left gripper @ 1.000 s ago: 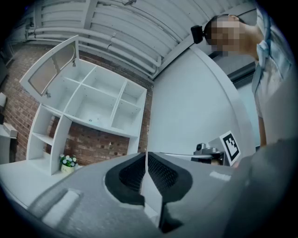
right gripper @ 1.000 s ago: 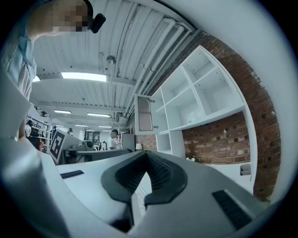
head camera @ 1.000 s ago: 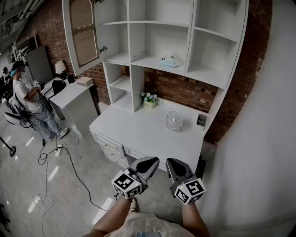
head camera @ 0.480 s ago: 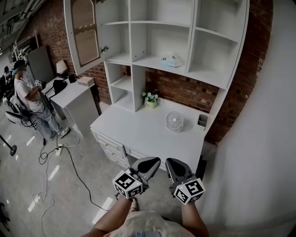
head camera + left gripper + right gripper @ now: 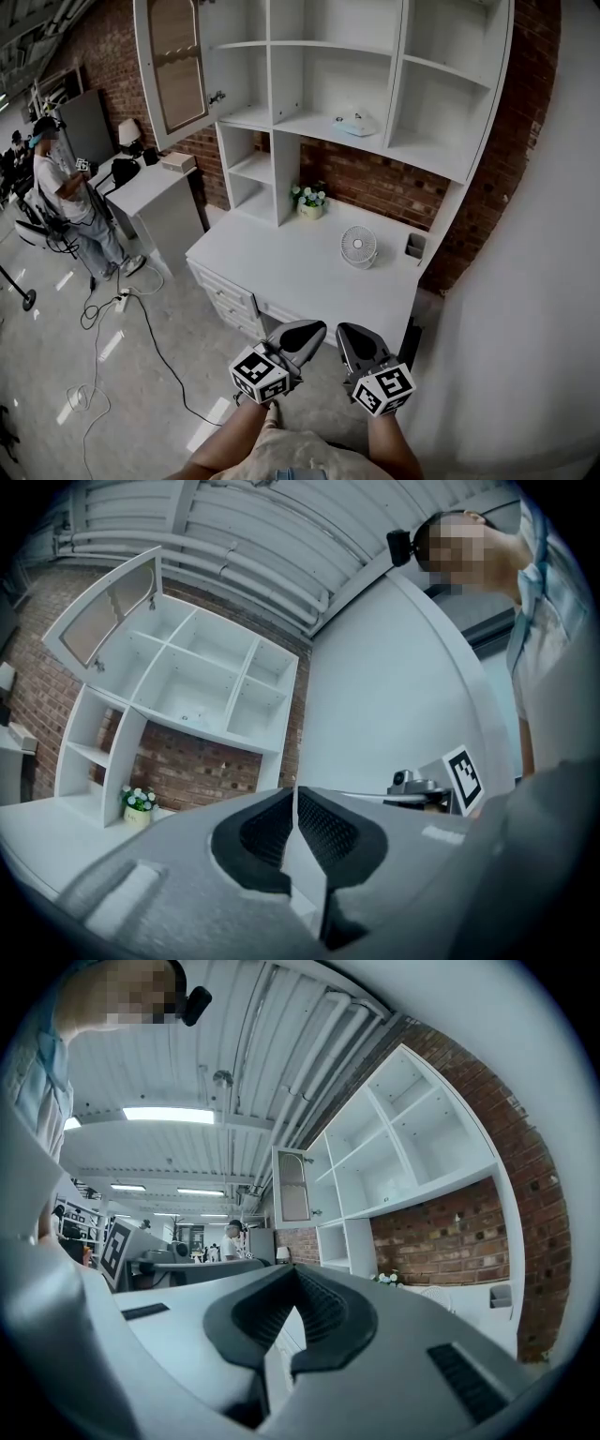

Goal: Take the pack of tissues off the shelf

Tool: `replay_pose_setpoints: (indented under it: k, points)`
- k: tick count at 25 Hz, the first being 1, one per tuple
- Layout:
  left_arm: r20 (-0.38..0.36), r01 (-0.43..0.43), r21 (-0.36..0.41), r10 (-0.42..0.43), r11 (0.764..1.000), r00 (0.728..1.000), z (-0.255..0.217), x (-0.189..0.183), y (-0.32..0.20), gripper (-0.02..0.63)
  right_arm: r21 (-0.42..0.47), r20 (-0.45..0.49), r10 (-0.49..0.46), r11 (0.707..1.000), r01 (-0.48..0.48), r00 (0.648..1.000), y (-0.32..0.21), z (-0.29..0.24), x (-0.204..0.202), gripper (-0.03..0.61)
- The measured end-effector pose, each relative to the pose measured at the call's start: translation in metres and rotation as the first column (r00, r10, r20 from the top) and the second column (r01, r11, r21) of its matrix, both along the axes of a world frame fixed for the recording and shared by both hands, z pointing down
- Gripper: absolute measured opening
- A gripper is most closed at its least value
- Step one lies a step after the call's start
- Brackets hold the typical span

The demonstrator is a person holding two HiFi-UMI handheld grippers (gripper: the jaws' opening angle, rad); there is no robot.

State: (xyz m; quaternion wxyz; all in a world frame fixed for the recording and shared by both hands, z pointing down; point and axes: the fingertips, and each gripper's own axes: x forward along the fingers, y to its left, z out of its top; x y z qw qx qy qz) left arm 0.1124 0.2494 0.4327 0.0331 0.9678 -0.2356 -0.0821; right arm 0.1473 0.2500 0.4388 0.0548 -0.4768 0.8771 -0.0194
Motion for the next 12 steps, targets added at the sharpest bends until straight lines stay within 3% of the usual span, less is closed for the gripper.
replay_pose_setpoints:
  k: [12]
  points:
    - [-0.008,0.023,-0.016,-0.023,1.000,1.000,0.003,-0.018,-0.031,0.023,-0.003,-0.013,-0.036,0.999,0.036,0.999,-0.027,0.002,-0.022,0.018]
